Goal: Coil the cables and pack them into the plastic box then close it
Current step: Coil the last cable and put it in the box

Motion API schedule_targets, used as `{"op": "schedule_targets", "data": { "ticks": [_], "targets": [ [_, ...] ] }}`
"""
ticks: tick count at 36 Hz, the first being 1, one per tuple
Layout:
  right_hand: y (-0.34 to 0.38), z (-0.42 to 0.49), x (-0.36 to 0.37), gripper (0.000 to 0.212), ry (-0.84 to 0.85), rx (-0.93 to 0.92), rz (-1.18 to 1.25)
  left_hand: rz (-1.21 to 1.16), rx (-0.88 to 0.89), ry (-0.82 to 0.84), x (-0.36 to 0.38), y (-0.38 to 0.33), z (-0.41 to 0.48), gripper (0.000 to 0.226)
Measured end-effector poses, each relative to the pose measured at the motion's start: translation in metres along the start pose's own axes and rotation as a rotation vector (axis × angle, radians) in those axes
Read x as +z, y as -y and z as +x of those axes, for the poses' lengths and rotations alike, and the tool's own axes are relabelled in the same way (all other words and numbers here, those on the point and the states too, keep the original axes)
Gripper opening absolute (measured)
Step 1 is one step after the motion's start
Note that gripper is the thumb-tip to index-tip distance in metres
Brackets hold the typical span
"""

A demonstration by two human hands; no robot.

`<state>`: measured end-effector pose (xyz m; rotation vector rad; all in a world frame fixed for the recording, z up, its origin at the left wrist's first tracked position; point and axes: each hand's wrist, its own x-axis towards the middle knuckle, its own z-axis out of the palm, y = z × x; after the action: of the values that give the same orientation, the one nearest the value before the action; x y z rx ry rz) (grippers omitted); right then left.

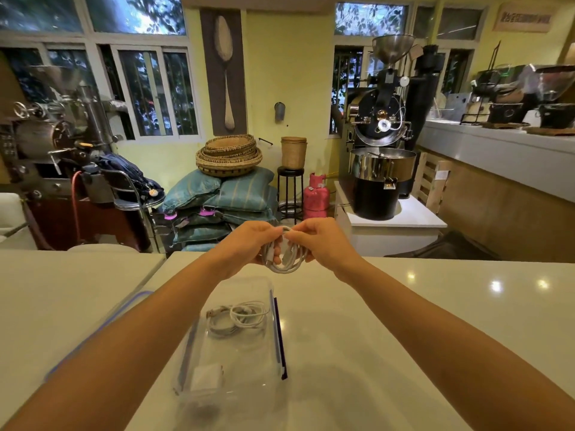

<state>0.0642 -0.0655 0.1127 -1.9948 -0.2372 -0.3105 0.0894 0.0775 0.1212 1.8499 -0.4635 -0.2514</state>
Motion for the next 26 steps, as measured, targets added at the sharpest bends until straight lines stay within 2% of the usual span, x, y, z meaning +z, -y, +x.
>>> {"op": "schedule_targets", "data": {
  "ticks": [7, 12, 18, 22, 26],
  "targets": [
    [0.005, 0.007, 0.031, 0.022, 0.137, 0.064, -0.054, 0.273, -0.032, -0.062, -0.031, 0.015, -0.014, 0.019],
    [-0.006, 0.006, 0.052, 0.013, 0.286, 0.156, -0.161, 0.452, -0.109, -0.007, -0.038, 0.039, -0.023, 0.017],
    [-0.019, -0.001, 0.074, 0.025, 0.492, 0.206, -0.419, 0.707, -0.24, 0.127, -0.026, 0.075, -0.029, 0.021],
    [-0.027, -0.006, 0.09, 0.029, 0.609, 0.221, -0.604, 0.762, -0.311, 0.218, -0.018, 0.093, -0.03, 0.022],
    [-0.027, -0.009, 0.101, 0.032, 0.635, 0.186, -0.847, 0.785, -0.322, 0.276, -0.011, 0.104, -0.03, 0.009]
  ]
}}
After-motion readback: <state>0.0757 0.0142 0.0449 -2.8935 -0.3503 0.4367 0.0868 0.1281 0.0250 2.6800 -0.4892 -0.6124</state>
